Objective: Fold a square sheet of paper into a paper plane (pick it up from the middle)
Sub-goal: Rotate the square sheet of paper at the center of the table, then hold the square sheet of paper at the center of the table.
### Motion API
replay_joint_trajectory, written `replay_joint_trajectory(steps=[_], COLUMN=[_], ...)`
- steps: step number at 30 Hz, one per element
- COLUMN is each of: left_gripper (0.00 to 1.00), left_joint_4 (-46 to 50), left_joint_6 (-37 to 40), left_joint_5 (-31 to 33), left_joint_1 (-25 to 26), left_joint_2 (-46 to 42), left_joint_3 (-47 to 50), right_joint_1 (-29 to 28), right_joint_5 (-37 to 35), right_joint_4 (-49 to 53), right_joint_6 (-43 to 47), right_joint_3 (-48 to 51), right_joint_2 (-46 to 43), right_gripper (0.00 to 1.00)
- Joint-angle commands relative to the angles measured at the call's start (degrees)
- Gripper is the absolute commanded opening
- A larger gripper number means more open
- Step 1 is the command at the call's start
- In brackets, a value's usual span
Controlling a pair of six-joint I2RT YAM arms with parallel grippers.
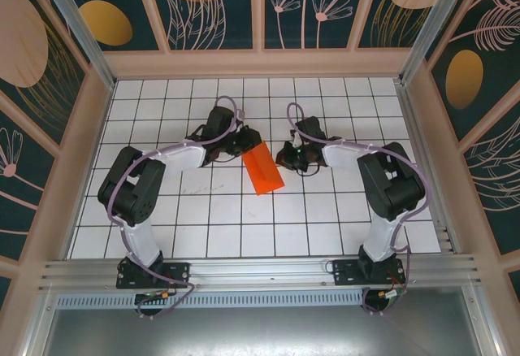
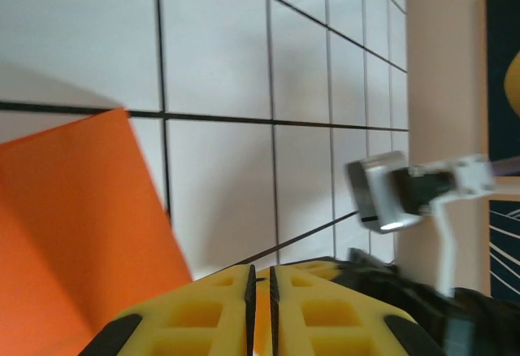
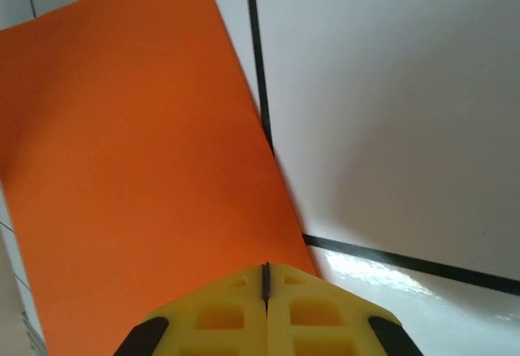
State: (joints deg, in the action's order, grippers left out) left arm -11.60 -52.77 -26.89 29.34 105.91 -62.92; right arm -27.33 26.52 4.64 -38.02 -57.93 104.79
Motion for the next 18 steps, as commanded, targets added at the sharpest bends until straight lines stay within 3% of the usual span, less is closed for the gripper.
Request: replay_joint_trajectory(steps=[1, 18], left_gripper=[0.16, 0.14], left_joint_4=[-0.24, 4.64], left_joint_6=[1.44, 2.65], left_joint_5=[-2.26, -2.52], left_joint_1=[-0.10, 1.59], left_joint_2=[2.44, 8.83], left_joint_3=[-2.05, -6.48], right_joint_1=[-0.39, -0.98], right_joint_5=[1.34, 1.95], right_joint_4=[-1.76, -2.44], right_joint_6=[-1.87, -2.84], right_joint_3=[-2.20, -3.25], right_joint_2=[1.84, 6.11], right_gripper=[0.00, 0.00])
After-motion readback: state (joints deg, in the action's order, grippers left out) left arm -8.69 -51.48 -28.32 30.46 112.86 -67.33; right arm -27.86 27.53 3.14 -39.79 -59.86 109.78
